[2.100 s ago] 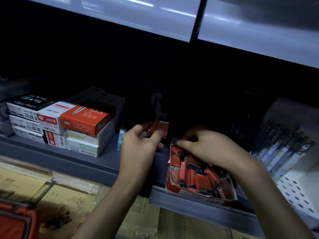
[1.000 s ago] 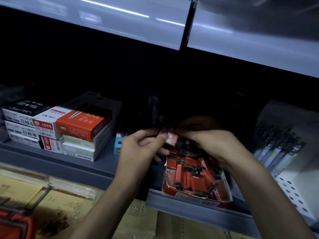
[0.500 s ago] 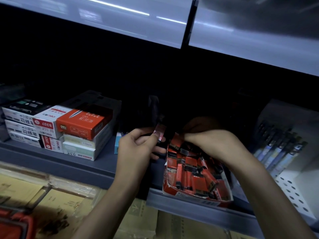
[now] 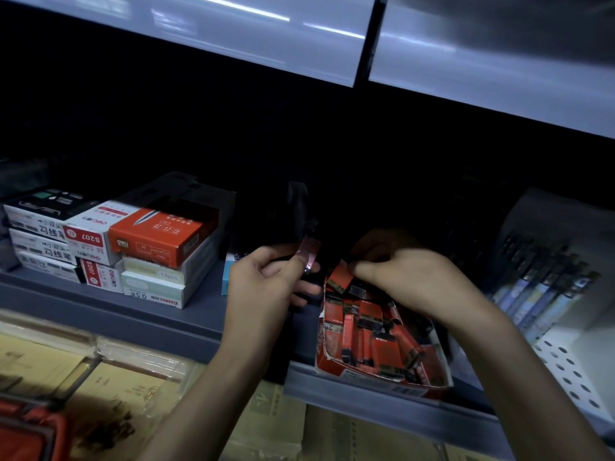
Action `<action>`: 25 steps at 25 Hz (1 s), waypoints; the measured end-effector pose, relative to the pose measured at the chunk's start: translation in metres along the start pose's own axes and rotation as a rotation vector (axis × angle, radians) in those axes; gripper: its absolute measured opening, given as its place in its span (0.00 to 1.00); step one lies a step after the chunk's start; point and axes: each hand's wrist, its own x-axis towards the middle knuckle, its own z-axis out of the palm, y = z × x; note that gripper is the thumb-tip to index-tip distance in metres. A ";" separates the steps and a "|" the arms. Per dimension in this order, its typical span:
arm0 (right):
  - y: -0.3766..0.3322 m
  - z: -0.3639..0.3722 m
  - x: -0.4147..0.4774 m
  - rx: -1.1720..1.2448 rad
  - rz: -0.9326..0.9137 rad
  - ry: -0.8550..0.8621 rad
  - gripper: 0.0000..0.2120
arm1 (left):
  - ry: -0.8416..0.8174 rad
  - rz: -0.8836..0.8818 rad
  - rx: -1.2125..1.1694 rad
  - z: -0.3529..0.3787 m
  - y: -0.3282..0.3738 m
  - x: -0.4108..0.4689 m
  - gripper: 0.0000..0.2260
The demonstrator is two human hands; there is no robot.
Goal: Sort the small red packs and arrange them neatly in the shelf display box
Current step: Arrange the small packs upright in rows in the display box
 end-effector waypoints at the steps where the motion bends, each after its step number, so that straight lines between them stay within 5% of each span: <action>1: 0.001 0.000 -0.002 0.013 -0.014 0.004 0.09 | -0.001 -0.003 -0.001 0.000 0.000 0.000 0.08; 18: 0.001 -0.003 -0.003 0.020 -0.040 0.023 0.13 | 0.009 0.005 0.011 0.001 -0.001 0.000 0.06; 25: -0.003 0.004 -0.009 -0.087 -0.092 0.051 0.07 | 0.014 0.006 0.022 0.001 -0.002 0.000 0.06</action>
